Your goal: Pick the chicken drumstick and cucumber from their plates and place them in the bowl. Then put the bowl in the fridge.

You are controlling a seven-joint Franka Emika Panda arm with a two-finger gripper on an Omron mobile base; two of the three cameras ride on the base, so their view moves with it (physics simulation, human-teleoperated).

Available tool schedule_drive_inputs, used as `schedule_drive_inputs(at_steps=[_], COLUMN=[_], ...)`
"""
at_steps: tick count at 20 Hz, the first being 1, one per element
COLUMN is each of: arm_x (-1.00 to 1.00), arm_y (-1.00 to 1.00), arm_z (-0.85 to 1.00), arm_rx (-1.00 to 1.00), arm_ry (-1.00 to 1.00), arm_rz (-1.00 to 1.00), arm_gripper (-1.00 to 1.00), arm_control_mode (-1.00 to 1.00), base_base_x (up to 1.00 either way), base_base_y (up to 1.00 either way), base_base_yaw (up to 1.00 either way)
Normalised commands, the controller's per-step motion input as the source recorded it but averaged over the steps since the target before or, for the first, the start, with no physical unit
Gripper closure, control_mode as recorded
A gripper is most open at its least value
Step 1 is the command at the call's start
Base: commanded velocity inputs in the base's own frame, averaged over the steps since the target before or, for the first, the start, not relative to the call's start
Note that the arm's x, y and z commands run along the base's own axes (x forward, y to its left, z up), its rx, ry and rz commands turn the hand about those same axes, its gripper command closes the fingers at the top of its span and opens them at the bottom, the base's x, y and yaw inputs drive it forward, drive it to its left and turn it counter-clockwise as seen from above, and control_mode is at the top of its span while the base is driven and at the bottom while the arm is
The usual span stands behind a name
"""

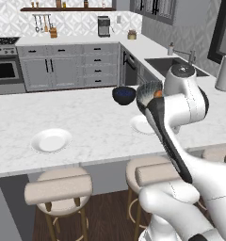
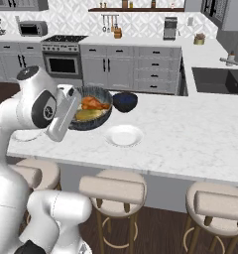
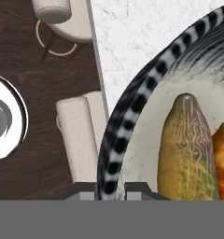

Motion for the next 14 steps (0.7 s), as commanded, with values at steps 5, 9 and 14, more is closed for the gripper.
schedule_drive_inputs(at_steps=[5, 9, 14], arm_x=[-0.71, -0.57, 0.00], arm_y=[0.13, 0.08, 0.00], arm_z=[0.39, 0.09, 0.00], arm_rx=[-0.08, 0.00, 0.00], arm_ry=[-0.12, -0.02, 0.00], arm_rz=[0.01, 0.01, 0.00], arm_gripper=[1.00, 1.00, 1.00], arm_control_mode=[-1.00, 1.00, 1.00], base_base_x=[0.00, -0.05, -0.59], base_base_y=[0.00, 0.13, 0.57], base_base_yaw=[0.00, 0.04, 0.19])
